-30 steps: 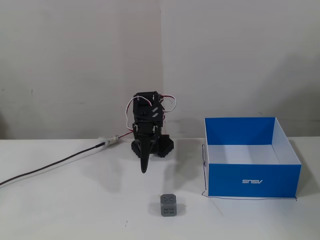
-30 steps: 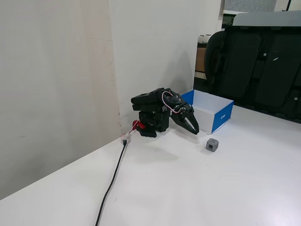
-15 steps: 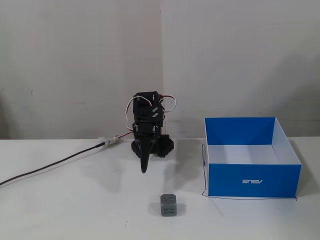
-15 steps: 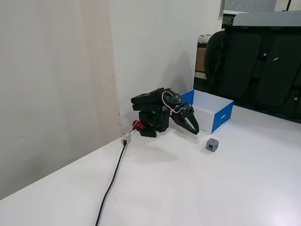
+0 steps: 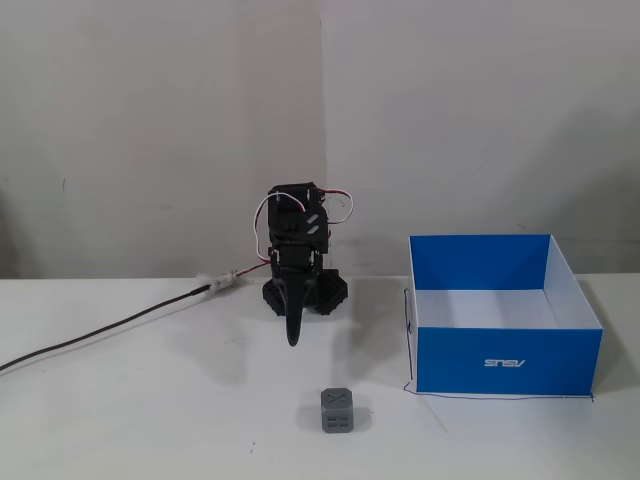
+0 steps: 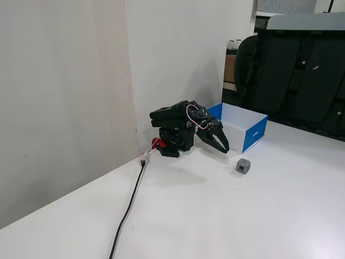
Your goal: Pick the gray block and keep it in the box.
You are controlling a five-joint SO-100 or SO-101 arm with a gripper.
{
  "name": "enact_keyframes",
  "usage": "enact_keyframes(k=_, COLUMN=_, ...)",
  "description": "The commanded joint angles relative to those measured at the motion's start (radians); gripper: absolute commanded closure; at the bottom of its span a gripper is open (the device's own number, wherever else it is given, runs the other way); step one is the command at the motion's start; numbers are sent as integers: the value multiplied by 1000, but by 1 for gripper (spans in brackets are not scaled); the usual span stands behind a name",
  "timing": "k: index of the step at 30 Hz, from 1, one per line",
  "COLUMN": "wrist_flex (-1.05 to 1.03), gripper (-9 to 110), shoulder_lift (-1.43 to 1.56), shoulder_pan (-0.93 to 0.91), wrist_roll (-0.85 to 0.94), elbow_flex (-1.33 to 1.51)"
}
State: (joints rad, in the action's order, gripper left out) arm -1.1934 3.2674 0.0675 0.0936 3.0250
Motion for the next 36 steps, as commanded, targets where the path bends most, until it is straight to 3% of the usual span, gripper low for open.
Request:
enact_keyframes(k=1, wrist_flex=-6, gripper=101, shoulder_lift=160, shoulder_pan=15, wrist_roll=5, elbow_flex=-9)
enact_keyframes(k=9, wrist_flex=12, gripper=101, shoulder_lift=117, shoulder_pan=118, wrist_roll=-8, elbow_flex=-256)
enact_keyframes(k=22, wrist_flex=6, gripper=101, shoulder_lift=-591, shoulder_pan=233, wrist_roll=-61, elbow_flex=-586)
enact_keyframes(k=29, wrist_flex=-29, gripper=101, shoulder_lift=-948, shoulder_pan=178, wrist_roll=-146, elbow_flex=-738)
enact_keyframes(k=32, wrist_flex=-3, gripper=95, shoulder_lift=-1031, shoulder_pan=175, wrist_roll=-163, elbow_flex=-756)
enact_keyframes(k=36, wrist_flex=25, gripper=78, shoulder_lift=-1040, shoulder_pan=186, wrist_roll=-164, elbow_flex=-732)
